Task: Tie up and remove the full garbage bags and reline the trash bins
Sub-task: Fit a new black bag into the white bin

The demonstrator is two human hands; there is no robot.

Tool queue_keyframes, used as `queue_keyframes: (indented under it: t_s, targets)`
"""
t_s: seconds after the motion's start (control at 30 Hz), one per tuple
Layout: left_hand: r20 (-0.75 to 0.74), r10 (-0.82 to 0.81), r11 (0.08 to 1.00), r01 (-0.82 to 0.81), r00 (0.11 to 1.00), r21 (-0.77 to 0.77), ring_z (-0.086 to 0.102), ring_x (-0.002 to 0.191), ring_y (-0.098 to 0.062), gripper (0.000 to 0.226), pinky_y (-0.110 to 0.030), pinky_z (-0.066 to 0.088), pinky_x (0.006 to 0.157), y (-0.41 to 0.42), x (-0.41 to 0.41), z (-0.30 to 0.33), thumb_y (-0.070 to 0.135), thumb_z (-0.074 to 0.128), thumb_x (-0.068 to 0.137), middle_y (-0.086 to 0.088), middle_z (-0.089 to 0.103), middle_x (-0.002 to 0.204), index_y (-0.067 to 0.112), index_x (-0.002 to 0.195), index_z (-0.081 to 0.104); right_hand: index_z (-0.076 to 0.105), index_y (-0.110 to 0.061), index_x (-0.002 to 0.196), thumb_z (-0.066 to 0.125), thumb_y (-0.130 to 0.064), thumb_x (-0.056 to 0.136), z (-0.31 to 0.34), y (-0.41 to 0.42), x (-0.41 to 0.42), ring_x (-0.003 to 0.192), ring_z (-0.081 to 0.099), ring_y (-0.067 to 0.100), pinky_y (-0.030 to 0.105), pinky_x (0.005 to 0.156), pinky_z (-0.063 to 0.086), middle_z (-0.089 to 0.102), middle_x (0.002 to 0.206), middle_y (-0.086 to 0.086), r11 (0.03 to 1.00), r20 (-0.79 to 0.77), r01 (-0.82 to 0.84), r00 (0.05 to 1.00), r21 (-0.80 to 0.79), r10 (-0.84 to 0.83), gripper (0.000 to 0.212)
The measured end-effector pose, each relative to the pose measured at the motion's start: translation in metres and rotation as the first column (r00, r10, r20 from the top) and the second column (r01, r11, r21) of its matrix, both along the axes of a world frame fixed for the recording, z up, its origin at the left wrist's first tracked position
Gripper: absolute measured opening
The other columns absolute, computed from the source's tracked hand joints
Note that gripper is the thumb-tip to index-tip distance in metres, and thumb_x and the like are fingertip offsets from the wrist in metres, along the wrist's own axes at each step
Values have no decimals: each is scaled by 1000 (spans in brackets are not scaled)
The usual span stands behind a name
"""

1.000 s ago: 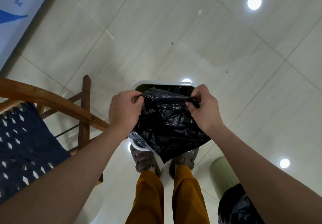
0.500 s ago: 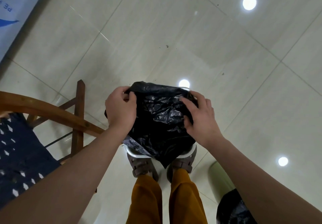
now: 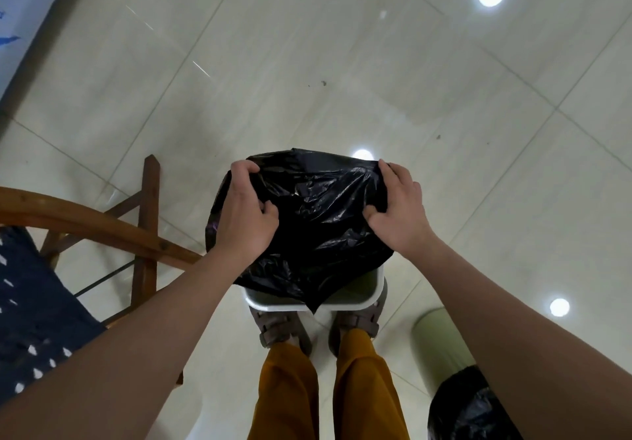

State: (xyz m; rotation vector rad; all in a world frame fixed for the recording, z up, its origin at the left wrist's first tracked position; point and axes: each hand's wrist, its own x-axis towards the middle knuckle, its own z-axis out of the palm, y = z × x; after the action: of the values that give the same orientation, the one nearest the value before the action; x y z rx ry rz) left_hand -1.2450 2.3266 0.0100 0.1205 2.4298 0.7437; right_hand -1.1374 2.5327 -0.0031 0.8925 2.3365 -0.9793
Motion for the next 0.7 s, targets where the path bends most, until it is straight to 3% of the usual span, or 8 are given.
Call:
queue_keyframes:
  t_s: [0.07,0.17,0.23,0.33,0.43,0.57,0.7]
  targets:
    - [77,77,996,-80,994,31,56,66,-8,43,-17,42,57,3,-2,-3,0,55,87,-8,57,93,27,112,33,25,-17,152,60,-21,85,-5,1,0,133,29,32,43,108,29,29,152,4,994,70,74,995,-83,-68,76]
    - [-11,9,998,-8,1000,57,56,88,-23,35,-18,42,75,6,-2,0,-2,53,86,-4,46,113,15,116,44,25,-14,152,62,-27,85,-3,-2,2,135,24,33,46,109,27,27,153,5,996,105,84,991,-20,-82,77]
    - [-107,-92,995,97,990,37,55,81,-19,33,-15,43,72,7,0,7,-3,54,87,-3,41,120,10,117,50,30,-13,148,63,-27,82,7,-8,7,134,23,32,47,109,25,28,151,6,988,-16,36,999,147,-34,75]
    - [-198,-191,981,192,961,-15,54,74,-17,33,-30,52,71,8,1,17,-3,57,86,-8,39,124,8,117,55,42,-7,142,60,-13,80,20,-17,13,128,29,27,44,110,30,40,143,11,974,-262,10,964,227,51,65]
    - [-271,-317,948,292,909,-130,51,102,-28,41,-40,48,88,7,2,18,-1,62,82,-12,43,125,7,121,55,38,-5,144,57,-3,82,22,-26,13,127,31,22,39,113,34,40,142,9,993,-264,-52,961,109,79,66]
    - [-131,-259,955,233,957,-183,33,124,-30,61,-42,35,102,5,-2,7,12,63,84,-7,34,139,16,141,41,31,-7,148,62,-5,77,13,-29,7,128,30,27,40,113,32,35,147,9,987,-241,-76,965,138,108,77]
    - [-11,-193,977,191,981,-90,37,125,-24,74,-32,34,101,-5,-4,-10,15,64,86,-6,31,141,20,148,25,20,-17,152,68,-11,76,0,-26,4,132,27,29,36,113,29,28,150,6,996,-190,-73,978,57,83,90]
